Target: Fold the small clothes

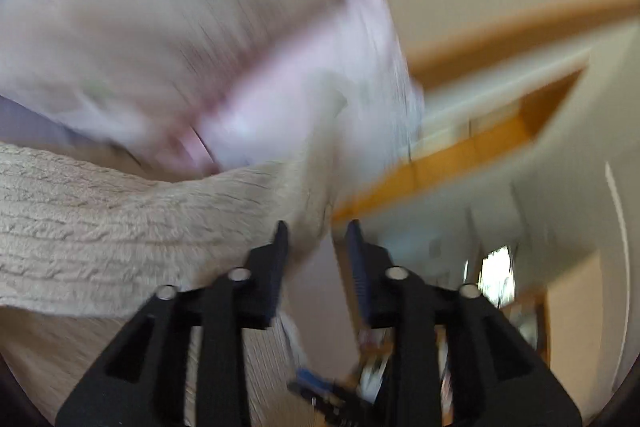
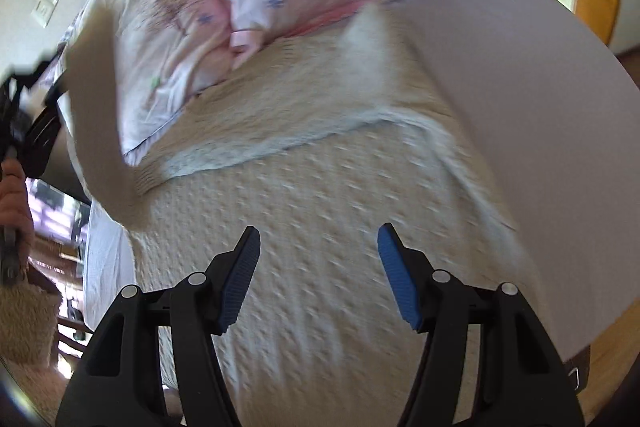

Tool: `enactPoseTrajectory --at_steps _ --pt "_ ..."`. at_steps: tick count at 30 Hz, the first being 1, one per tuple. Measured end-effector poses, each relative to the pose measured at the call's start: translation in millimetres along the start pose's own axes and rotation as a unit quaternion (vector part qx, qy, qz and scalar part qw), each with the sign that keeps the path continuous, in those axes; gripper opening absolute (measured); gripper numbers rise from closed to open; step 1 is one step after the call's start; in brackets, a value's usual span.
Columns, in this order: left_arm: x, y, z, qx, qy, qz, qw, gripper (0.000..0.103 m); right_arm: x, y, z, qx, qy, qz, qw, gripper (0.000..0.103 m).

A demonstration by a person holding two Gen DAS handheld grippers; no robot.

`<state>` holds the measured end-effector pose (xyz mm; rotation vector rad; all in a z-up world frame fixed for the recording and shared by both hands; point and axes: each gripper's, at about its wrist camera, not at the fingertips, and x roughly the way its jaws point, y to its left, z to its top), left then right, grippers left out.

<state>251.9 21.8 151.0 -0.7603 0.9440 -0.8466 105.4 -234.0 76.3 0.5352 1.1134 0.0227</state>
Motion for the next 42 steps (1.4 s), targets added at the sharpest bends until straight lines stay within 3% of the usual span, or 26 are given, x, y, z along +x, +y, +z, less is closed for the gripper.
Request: enactPoseTrajectory --at_steps 2,4,10,13,15,17,20,24,26,29,31,34,38,42 --pt "30.7 -16.0 -33.0 0.031 0.055 0.013 0.9979 0.033 -15.3 -20.8 -7.1 0.01 -0.006 0.004 1.0 0.063" --pt "24.7 -14.8 -54.5 0.048 0.068 0.027 0.9962 0.04 -29.7 -39.0 -16.7 0.016 -0.007 0.009 1.0 0.063" --pt "-75.1 27.0 -126.3 0.042 0.076 0.131 0.9875 0.056 -61.8 -103.4 -54.5 0.046 0.042 0.06 0.996 0.063" --pt "-130.0 53.0 -177.4 -0.008 0.068 0.172 0.9827 0.06 -66.0 -132.6 -72.1 0.067 0.077 0.074 0.992 0.063" --pt "-158.7 78.7 -216.3 -0.068 0.053 0.193 0.9774 0.065 -58.1 -150.1 -82.1 0.093 0.108 0.083 0.986 0.063" --pt "-168.2 97.6 -241.9 -0.117 0.041 0.206 0.9707 0.066 -48.8 -163.0 -87.3 0.114 0.131 0.091 0.981 0.063" --pt "-170.0 123.4 -273.8 -0.17 0.037 0.211 0.9619 0.067 -27.2 -176.5 -94.9 0.155 0.155 0.137 0.966 0.062" --pt "-148.3 136.1 -283.1 -0.182 0.032 0.201 0.962 0.067 -12.4 -175.8 -99.8 0.17 0.167 0.181 0.954 0.049" --pt "-141.2 143.9 -284.9 -0.187 0.031 0.196 0.962 0.067 -6.8 -175.0 -101.1 0.163 0.179 0.187 0.952 0.028" --pt "-138.1 149.0 -286.0 -0.187 0.028 0.194 0.9625 0.057 -4.8 -168.0 -101.1 0.155 0.18 0.199 0.951 0.014" --pt "-138.8 148.4 -285.2 -0.191 0.024 0.183 0.9641 0.032 -11.1 -163.6 -99.6 0.143 0.173 0.212 0.951 0.013" --pt "-141.9 144.6 -286.7 -0.191 0.026 0.166 0.967 0.009 -22.7 -146.8 -90.4 0.124 0.157 0.236 0.951 0.011" --pt "-150.6 123.9 -272.8 -0.176 0.009 0.12 0.977 0.008 -42.2 -123.9 -65.5 0.11 0.115 0.273 0.949 0.01" --pt "-160.0 92.6 -215.6 -0.13 -0.037 0.066 0.9886 0.007 -55.2 -93.3 -6.3 0.094 0.045 0.309 0.945 0.01"
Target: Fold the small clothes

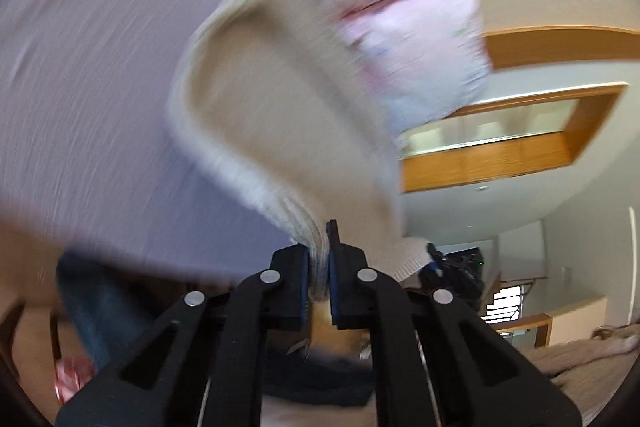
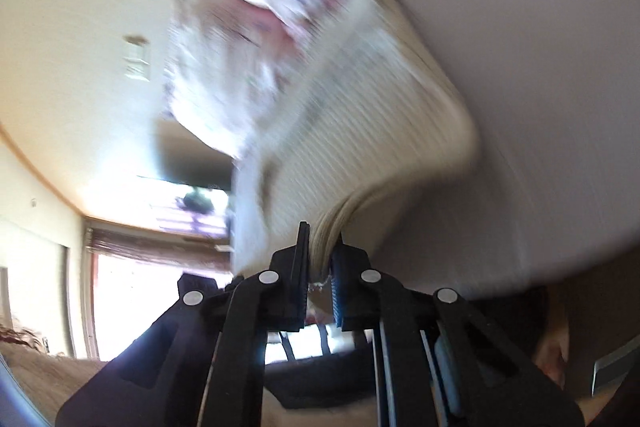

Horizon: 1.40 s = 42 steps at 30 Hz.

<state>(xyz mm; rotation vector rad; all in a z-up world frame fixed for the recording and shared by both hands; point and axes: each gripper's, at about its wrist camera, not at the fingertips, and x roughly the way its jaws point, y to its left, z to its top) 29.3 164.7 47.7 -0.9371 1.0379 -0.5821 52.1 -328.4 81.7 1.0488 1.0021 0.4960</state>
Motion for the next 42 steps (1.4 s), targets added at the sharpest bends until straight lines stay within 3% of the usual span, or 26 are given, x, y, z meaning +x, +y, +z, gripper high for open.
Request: enactPoseTrajectory --at_steps 4,6,7,8,9,10,11,12,13,14,18,22,25,29,32,33,34,38,42 --pt "13.0 -42.0 99.6 0.046 -0.062 -0.032 0.9965 0.007 21.6 36.0 89.2 -0.04 -0.071 0.018 0.996 0.01" --pt "23.9 -51.8 141.7 0.053 -0.101 -0.004 0.9935 0.008 39.8 45.3 132.3 -0.056 -0.107 -0.009 0.993 0.01" --pt "35.9 -54.3 172.5 0.051 -0.125 0.036 0.9901 0.014 51.8 44.3 156.6 -0.051 -0.125 -0.045 0.99 0.01" --pt "46.3 -53.4 191.5 0.044 -0.136 0.072 0.987 0.02 57.7 35.5 171.9 -0.038 -0.131 -0.069 0.988 0.02" --pt "55.8 -50.7 206.4 0.033 -0.137 0.099 0.9851 0.034 70.1 29.3 186.2 -0.009 -0.131 -0.113 0.985 0.03" --pt "60.6 -46.4 216.3 0.021 -0.134 0.116 0.9839 0.046 73.6 24.9 188.0 0.011 -0.131 -0.129 0.983 0.055" --pt "63.0 -41.9 221.8 0.009 -0.131 0.125 0.9835 0.05 76.4 22.2 184.6 0.028 -0.136 -0.124 0.983 0.057" --pt "63.0 -37.8 224.3 0.001 -0.128 0.126 0.9837 0.059 77.6 21.5 177.6 0.032 -0.139 -0.108 0.984 0.057" --pt "61.7 -32.0 224.1 0.003 -0.122 0.125 0.9845 0.069 80.0 23.6 166.3 0.019 -0.136 -0.103 0.985 0.066" --pt "59.4 -26.2 221.3 0.009 -0.115 0.137 0.9839 0.071 81.7 24.8 154.8 0.0 -0.131 -0.12 0.984 0.074" --pt "67.8 5.1 224.9 0.0 -0.056 0.175 0.983 0.071 90.8 3.8 122.1 0.002 -0.094 -0.151 0.984 0.075" --pt "70.7 34.3 225.2 -0.013 -0.024 0.158 0.9871 0.073 83.2 -5.2 100.4 0.023 -0.113 -0.17 0.979 0.075" --pt "85.4 32.3 229.2 0.015 0.008 0.16 0.987 0.077 85.8 1.2 94.4 0.021 -0.134 -0.188 0.973 0.075" --pt "108.2 37.7 234.0 0.033 0.048 0.167 0.9841 0.078 90.3 12.1 85.1 0.023 -0.148 -0.181 0.972 0.075" --pt "108.8 36.6 235.6 0.044 0.035 0.147 0.9876 0.081 95.1 14.8 79.6 0.018 -0.144 -0.189 0.971 0.075" --pt "109.1 38.9 235.0 0.036 0.033 0.136 0.9895 0.071 97.2 14.3 81.6 0.013 -0.139 -0.197 0.97 0.075" --pt "111.3 44.1 233.8 0.019 0.039 0.122 0.9916 0.054 97.8 14.8 84.1 0.007 -0.139 -0.2 0.97 0.075" --pt "103.3 58.0 229.8 -0.03 0.008 0.105 0.994 0.052 97.9 27.6 117.9 -0.058 -0.159 -0.216 0.961 0.074" --pt "102.0 53.3 226.7 -0.042 -0.01 0.128 0.9908 0.055 130.2 22.8 177.3 -0.117 -0.099 -0.279 0.948 0.07"
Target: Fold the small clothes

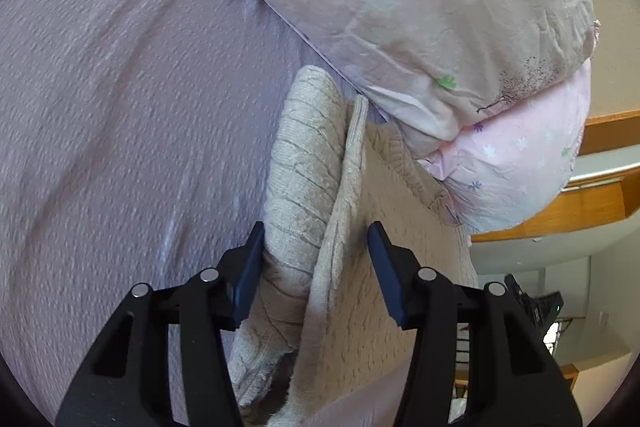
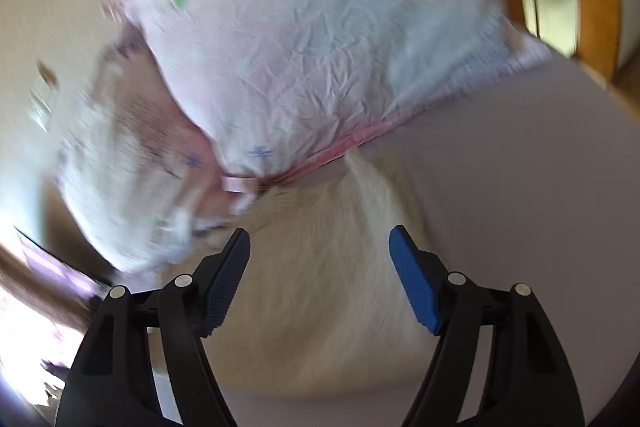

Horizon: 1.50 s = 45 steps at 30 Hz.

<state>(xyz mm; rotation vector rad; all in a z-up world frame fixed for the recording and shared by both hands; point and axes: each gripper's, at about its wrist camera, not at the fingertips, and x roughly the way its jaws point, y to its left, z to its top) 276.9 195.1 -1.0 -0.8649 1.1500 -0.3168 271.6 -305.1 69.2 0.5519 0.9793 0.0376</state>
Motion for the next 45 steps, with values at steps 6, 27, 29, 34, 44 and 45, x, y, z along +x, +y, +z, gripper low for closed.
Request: enactPoseTrajectory --at_steps 6,27,29,34,44,45 --pt "4.5 -14.7 -3.9 -0.002 -0.027 0.034 0.9991 0.068 83.7 -20.8 38.7 -0.042 0.092 -0.061 0.993 0.0" --pt "107.8 -279.8 -87.9 0.094 0.074 -0.19 0.9746 0.03 -56.8 -142.2 -10.8 0.096 -0.002 0.021 0.995 0.07" --pt "147.4 -297.5 -107.0 0.085 0.138 -0.222 0.9615 0.031 -63.0 -153.3 -13.7 0.108 0.002 0.021 0.994 0.07" --pt "114.4 -263.2 -93.0 0.103 0.053 -0.153 0.9814 0.065 -77.1 -170.9 -9.7 0.131 0.011 0.075 0.989 0.07" --pt "130.6 -161.9 -84.5 0.064 0.085 0.021 0.9941 0.078 31.0 -147.9 10.0 0.164 0.176 0.127 0.962 0.085" --pt "139.8 -163.9 -84.2 0.067 0.092 0.019 0.9933 0.079 36.9 -143.5 9.3 0.162 0.182 0.134 0.96 0.085"
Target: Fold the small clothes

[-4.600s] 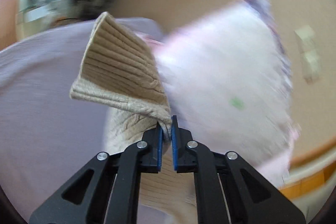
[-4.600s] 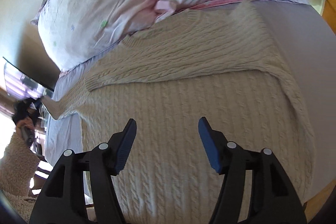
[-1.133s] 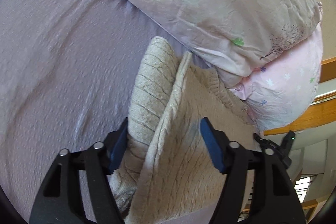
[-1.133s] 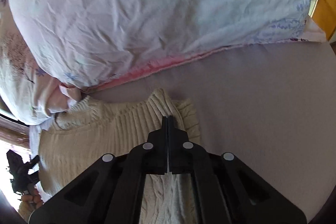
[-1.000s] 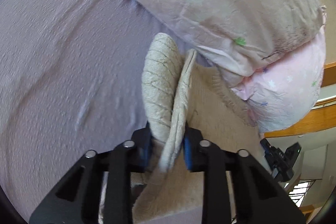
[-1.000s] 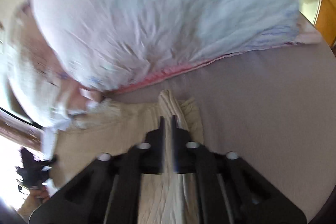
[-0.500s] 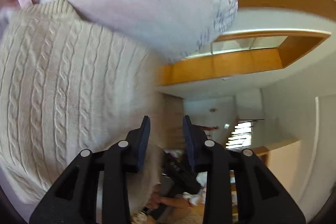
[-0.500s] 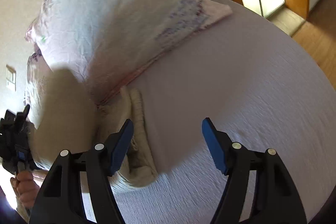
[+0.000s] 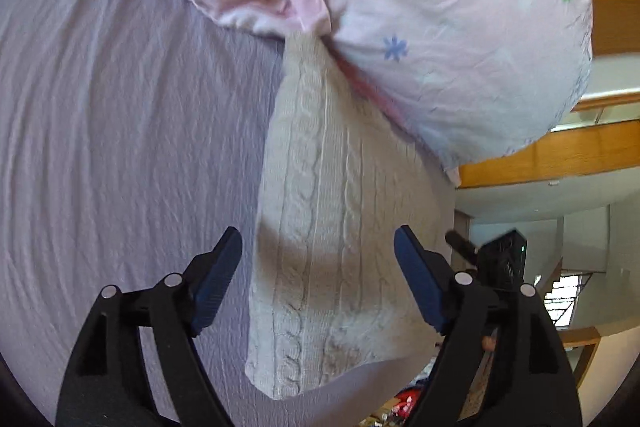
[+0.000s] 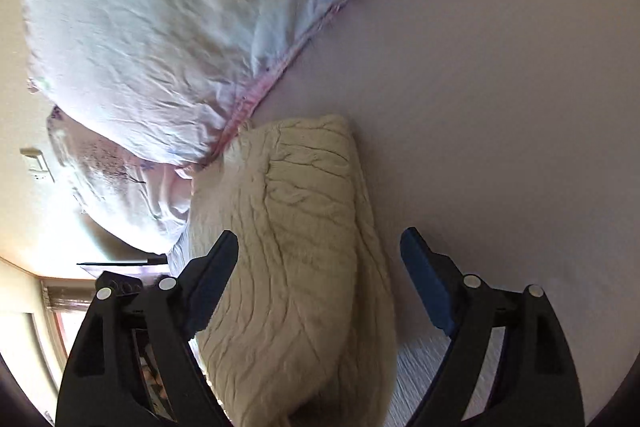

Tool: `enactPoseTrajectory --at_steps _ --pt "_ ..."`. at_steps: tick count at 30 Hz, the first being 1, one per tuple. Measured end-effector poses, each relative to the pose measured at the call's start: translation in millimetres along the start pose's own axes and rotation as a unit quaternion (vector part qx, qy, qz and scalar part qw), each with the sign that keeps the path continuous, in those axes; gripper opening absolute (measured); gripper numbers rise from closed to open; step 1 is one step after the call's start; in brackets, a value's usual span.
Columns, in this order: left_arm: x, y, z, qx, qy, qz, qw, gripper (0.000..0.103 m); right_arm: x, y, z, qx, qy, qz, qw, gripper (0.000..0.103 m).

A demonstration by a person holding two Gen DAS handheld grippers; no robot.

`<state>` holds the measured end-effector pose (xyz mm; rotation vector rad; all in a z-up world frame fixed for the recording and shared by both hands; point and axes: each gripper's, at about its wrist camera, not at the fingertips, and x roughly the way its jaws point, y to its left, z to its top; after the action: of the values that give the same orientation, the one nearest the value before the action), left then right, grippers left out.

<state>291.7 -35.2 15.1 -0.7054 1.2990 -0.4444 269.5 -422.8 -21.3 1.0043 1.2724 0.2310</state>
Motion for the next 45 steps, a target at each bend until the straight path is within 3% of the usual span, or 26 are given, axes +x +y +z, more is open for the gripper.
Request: enactPoseTrajectory --at_steps 1,3,5,7,9,10,13,15,17,19,20,22,24,25,26,27,28,31,33,35,37,39,41,43,45 --pt "6.7 -0.8 -1.0 0.005 0.007 -0.001 1.0 0.08 3.1 2.2 0.4 -0.004 0.001 0.004 1.0 0.084" --pt "22.1 -2.2 -3.2 0.016 0.024 0.001 0.9996 0.08 12.0 8.6 -0.6 -0.022 0.008 -0.001 1.0 0.07" --pt "34.9 -3.0 -8.2 0.017 0.029 -0.004 0.9994 0.079 18.2 10.6 -2.3 -0.03 0.006 0.005 1.0 0.047" --pt "33.1 -0.7 -8.5 0.014 0.012 -0.012 0.9998 0.055 11.8 18.6 -10.0 -0.045 -0.021 0.006 0.999 0.037" --pt "16.6 18.8 -12.0 0.007 0.009 -0.041 0.9991 0.04 7.4 34.2 -19.1 -0.064 -0.038 0.013 0.997 0.032" --pt "6.4 24.0 -12.8 0.015 0.008 -0.06 0.9981 0.038 7.3 44.2 -22.5 -0.073 -0.042 0.026 0.996 0.03" --pt "-28.9 27.1 -14.6 0.056 -0.003 -0.069 0.996 0.036 13.7 81.5 -36.7 -0.119 -0.034 0.05 0.991 0.027" --pt "-70.1 42.0 -14.5 0.073 -0.031 -0.058 0.9951 0.037 33.7 115.0 -48.1 -0.165 -0.019 0.049 0.985 0.027" --pt "-95.8 60.2 -9.9 0.083 -0.052 -0.028 0.9948 0.043 58.0 140.1 -53.8 -0.207 -0.003 0.028 0.978 0.027" --pt "-110.7 77.5 -4.2 0.083 -0.063 0.037 0.9939 0.055 86.1 152.5 -57.5 -0.221 0.027 0.0 0.975 0.031" --pt "-122.8 91.7 -3.9 0.074 -0.068 0.079 0.9918 0.055 96.8 154.2 -58.7 -0.218 0.038 -0.015 0.975 0.036" --pt "-143.0 106.1 -7.7 0.066 -0.085 0.084 0.9906 0.062 107.9 150.8 -59.5 -0.192 0.044 -0.032 0.98 0.047" --pt "-166.3 114.8 -19.9 0.067 -0.115 0.089 0.9871 0.074 104.0 144.9 -57.7 -0.169 0.028 -0.027 0.985 0.049" --pt "-179.2 117.7 -26.7 0.075 -0.129 0.096 0.9841 0.076 100.4 143.4 -57.1 -0.167 0.019 -0.022 0.986 0.048" --pt "-187.1 121.0 -33.5 0.08 -0.134 0.102 0.9824 0.076 94.3 142.8 -56.5 -0.174 0.001 -0.023 0.985 0.029" --pt "-188.2 118.4 -40.0 0.086 -0.137 0.11 0.9806 0.077 90.6 145.6 -55.7 -0.189 -0.015 -0.027 0.982 0.022" --pt "-181.3 107.8 -41.0 0.09 -0.138 0.115 0.9795 0.079 89.2 153.6 -54.0 -0.216 -0.036 -0.053 0.974 0.017" --pt "-178.8 95.2 -61.9 0.12 -0.141 0.141 0.9727 0.084 101.3 168.7 -40.8 -0.257 -0.062 -0.116 0.957 0.016" --pt "-174.7 90.5 -72.1 0.145 -0.137 0.165 0.966 0.087 118.4 170.1 -36.5 -0.28 -0.058 -0.173 0.943 0.016" --pt "-163.3 87.4 -84.6 0.161 -0.127 0.183 0.9614 0.089 133.2 171.9 -36.0 -0.292 -0.049 -0.225 0.928 0.021" --pt "-158.0 87.5 -95.1 0.168 -0.119 0.192 0.9595 0.093 117.2 183.6 -42.8 -0.298 -0.089 -0.245 0.918 0.024" --pt "-152.7 88.2 -103.3 0.168 -0.123 0.187 0.96 0.097 90.7 195.1 -56.5 -0.303 -0.136 -0.23 0.915 0.025" --pt "-148.5 89.9 -109.1 0.159 -0.126 0.177 0.9631 0.099 61.0 202.2 -77.2 -0.296 -0.16 -0.15 0.93 0.035" --pt "-143.1 91.3 -111.1 0.147 -0.123 0.17 0.9665 0.1 58.8 203.8 -100.3 -0.302 -0.133 -0.096 0.939 0.045" --pt "-135.6 91.9 -112.8 0.132 -0.118 0.169 0.9695 0.1 79.2 198.7 -112.5 -0.302 -0.102 -0.114 0.941 0.053"
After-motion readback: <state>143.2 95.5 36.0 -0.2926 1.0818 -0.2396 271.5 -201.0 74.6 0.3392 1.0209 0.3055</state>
